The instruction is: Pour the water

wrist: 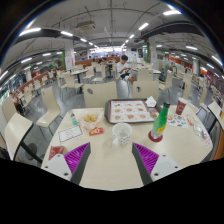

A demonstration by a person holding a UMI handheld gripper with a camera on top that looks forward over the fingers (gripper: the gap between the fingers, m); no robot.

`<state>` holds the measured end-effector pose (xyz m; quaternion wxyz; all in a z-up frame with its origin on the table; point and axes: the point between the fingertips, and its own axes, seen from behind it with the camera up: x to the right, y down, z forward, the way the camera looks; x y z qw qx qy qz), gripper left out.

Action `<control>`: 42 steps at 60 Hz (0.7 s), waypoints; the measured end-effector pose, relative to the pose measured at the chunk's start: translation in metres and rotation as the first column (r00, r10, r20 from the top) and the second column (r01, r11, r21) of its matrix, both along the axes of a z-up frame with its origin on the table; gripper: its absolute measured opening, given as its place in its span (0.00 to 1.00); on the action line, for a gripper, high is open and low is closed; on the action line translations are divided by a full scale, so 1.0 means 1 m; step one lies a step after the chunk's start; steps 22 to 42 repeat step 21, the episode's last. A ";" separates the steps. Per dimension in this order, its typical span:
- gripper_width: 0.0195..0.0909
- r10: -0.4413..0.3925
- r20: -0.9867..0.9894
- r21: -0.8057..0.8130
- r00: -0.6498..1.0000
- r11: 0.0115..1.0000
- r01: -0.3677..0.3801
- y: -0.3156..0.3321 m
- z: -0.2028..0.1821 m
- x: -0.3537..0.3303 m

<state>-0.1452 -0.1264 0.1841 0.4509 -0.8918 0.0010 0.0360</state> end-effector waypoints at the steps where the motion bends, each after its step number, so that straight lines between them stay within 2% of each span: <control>1: 0.92 0.003 -0.002 -0.001 1.000 1.000 -0.003 -0.003 0.003 -0.009; 14: 0.91 0.070 0.093 0.026 0.993 0.997 -0.072 -0.031 0.038 -0.095; 21: 0.91 0.066 0.107 0.018 0.992 0.998 -0.068 -0.039 0.042 -0.118; 42: 0.91 0.066 0.107 0.018 0.992 0.998 -0.068 -0.039 0.042 -0.118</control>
